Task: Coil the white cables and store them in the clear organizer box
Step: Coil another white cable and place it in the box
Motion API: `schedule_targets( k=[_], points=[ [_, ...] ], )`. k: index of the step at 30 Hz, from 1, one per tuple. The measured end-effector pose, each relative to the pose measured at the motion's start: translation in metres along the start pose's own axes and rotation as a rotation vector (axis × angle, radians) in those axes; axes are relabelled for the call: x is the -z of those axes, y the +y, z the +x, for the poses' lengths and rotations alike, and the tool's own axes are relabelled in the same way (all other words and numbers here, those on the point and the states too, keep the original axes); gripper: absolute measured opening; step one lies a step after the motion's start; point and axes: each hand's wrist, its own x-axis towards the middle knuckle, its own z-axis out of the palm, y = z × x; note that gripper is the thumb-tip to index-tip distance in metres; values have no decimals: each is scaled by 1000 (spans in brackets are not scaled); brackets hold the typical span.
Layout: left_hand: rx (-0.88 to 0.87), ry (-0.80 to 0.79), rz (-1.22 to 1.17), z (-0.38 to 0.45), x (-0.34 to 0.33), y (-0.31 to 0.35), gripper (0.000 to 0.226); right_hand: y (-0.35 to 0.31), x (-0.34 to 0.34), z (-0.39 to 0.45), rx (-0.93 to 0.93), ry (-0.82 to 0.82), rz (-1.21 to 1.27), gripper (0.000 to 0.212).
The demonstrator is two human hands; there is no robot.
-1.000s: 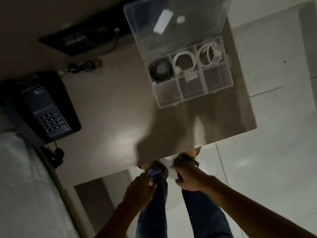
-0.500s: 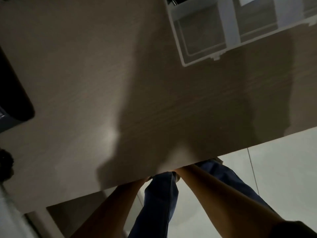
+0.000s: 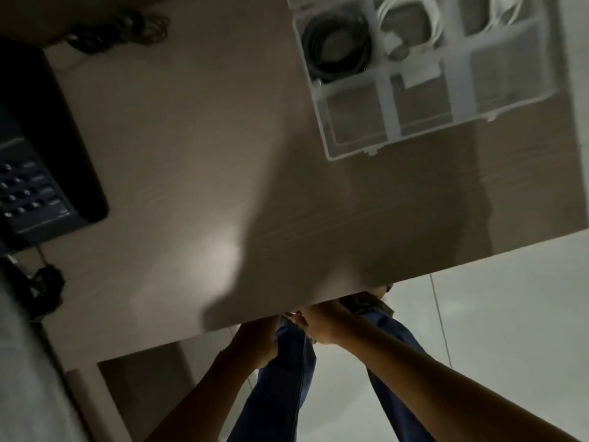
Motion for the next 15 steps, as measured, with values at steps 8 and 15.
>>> schedule_targets(
  k=[8, 15],
  points=[
    [-137, 130, -190, -127, 71, 75, 35, -67, 102, -143, 100, -28, 340, 17],
    [-208, 188, -604, -234, 164, 117, 32, -110, 181, -238, 223, 169, 459, 62]
  ],
)
